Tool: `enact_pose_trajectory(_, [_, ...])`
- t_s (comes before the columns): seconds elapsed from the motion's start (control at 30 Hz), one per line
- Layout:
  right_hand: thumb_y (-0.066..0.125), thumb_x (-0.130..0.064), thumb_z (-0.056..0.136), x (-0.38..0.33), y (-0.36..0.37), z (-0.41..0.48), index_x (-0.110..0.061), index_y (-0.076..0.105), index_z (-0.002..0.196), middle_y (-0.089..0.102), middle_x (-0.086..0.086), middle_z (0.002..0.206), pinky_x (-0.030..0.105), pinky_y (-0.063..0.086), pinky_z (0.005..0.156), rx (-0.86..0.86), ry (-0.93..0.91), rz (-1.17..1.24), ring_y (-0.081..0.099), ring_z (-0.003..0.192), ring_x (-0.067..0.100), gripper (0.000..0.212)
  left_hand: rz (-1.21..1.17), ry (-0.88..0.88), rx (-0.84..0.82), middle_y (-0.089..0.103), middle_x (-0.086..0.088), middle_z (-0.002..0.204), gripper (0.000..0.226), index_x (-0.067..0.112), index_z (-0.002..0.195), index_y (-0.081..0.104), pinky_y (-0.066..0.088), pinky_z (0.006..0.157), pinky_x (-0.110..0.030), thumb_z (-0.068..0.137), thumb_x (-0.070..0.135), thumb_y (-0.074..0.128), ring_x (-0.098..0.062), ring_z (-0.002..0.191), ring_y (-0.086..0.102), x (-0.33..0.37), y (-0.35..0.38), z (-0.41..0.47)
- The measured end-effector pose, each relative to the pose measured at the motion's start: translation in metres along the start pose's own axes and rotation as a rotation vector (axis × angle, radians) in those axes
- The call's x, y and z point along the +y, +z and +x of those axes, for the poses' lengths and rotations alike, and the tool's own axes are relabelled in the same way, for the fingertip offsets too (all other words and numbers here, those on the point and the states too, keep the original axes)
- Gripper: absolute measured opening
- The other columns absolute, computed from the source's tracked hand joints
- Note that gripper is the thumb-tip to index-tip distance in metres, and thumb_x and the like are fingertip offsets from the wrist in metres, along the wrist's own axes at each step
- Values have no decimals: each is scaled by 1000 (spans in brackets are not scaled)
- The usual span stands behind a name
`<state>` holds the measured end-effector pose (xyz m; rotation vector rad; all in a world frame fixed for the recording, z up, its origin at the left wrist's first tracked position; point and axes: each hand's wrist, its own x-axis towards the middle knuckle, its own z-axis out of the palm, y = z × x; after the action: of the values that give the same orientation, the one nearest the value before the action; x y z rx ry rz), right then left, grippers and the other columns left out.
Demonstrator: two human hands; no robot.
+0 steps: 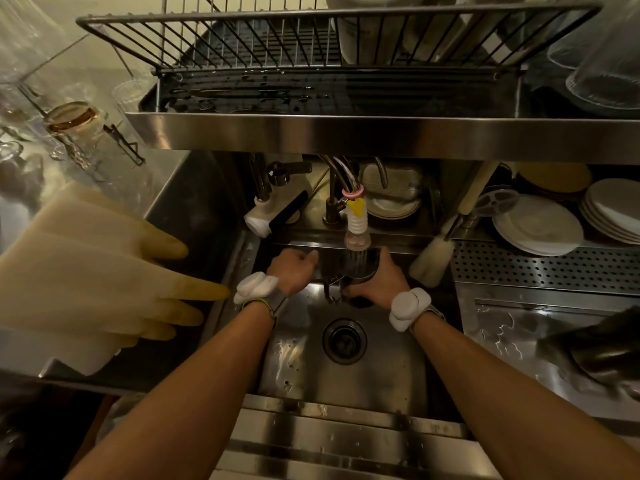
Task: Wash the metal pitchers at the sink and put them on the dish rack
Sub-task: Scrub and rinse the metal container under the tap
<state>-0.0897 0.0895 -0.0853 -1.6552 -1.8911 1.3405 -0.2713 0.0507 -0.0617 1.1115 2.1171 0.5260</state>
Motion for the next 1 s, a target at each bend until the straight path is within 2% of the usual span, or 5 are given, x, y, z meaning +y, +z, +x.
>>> enact_pose_trajectory(0.23, [85, -26, 51, -3, -18, -6, -17, 43, 122, 56, 6, 118, 38, 52, 88, -43, -13, -166, 57, 107, 25, 83, 22, 4, -48, 69, -13, 110, 43, 11, 102, 72, 46, 88, -32, 93, 45, 49, -32, 107, 61, 12, 0, -5])
enact_pose_trajectory(0.37, [85, -28, 53, -12, -36, -12, -17, 42, 129, 57, 9, 120, 42, 50, 94, -36, -48, -327, 57, 109, 28, 88, 39, 11, -53, 69, -10, 110, 40, 10, 101, 71, 40, 78, -25, 92, 43, 50, -29, 107, 62, 17, 2, -12])
enact_pose_trajectory(0.53, [85, -38, 53, -25, -48, -15, -15, 41, 131, 54, 11, 127, 43, 44, 100, -64, -56, -621, 53, 115, 33, 93, 85, 30, -57, 68, -13, 114, 21, 18, 85, 63, 46, 87, -30, 92, 32, 49, -32, 108, 61, 24, 2, -19])
enact_pose_trajectory(0.67, [84, -46, 46, -33, -54, -12, -20, 40, 129, 54, 10, 128, 48, 46, 98, -87, -17, -742, 51, 117, 36, 97, 79, 36, -55, 67, -14, 114, 33, 6, 97, 71, 46, 87, -30, 92, 31, 49, -31, 107, 61, 21, -1, -19])
enact_pose_trajectory(1.0, [81, -41, 60, -55, -64, -15, -30, 24, 144, 40, 11, 138, 58, 36, 100, -114, 16, -1037, 34, 129, 40, 103, 15, 55, -91, 68, -15, 111, 35, 6, 96, 71, 46, 91, -33, 93, 34, 50, -32, 106, 61, 15, -3, -20])
